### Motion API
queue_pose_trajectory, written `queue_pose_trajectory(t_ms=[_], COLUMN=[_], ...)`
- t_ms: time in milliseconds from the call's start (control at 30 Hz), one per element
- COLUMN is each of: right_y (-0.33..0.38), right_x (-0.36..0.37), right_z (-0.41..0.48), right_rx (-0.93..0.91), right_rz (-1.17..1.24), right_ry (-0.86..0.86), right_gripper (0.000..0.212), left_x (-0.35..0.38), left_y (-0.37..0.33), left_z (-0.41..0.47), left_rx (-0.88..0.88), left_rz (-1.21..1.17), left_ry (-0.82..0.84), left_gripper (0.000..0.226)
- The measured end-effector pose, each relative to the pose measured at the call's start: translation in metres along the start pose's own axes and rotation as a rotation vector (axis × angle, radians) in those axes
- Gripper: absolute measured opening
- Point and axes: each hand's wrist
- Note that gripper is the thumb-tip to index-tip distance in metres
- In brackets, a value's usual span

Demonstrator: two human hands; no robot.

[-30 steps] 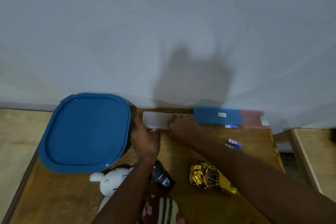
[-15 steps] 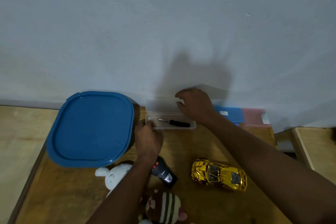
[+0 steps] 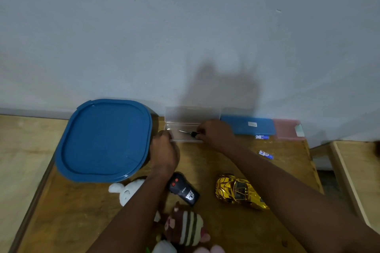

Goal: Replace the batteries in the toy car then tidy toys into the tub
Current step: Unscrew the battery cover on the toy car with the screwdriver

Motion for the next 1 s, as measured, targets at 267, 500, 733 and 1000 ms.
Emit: queue_pose_trajectory(t_ms=[267,500,733,1000], right_y=[-0.008,-0.065,-0.144,-0.158], right_x=[-0.003,-0.02,-0.015,0.013], right_z=[-0.016,-0.101,-0.206,-0.246], right_rx=[-0.06,0.089,0.206,0.395], right_rz=[0.112,0.475,0.556,0.885], right_ry=[-0.082,-0.153,-0.053,-0.19], right_gripper=[0.023,0.009,0.012,0.02], left_x=[0.001,0.027,0.077,0.111], left_y=[-0.019,-0.068,-0.135,-0.179], left_z=[-0.024,-0.104,-0.194,-0.221], left_rx=[-0.07,-0.038,-0.22,-0.806], left_rz=[0.013,0.054,0.112,-0.348], left_ry=[0.03,-0.055,0.019,-0.004], left_gripper=[0.05,0.051,0.053,0.1])
Point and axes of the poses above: each hand's wrist, its own z-axis towards the middle knuckle, its own x-axis out of the palm, y = z × x, and after that the axes turned 3 degrees about -y, right-handed
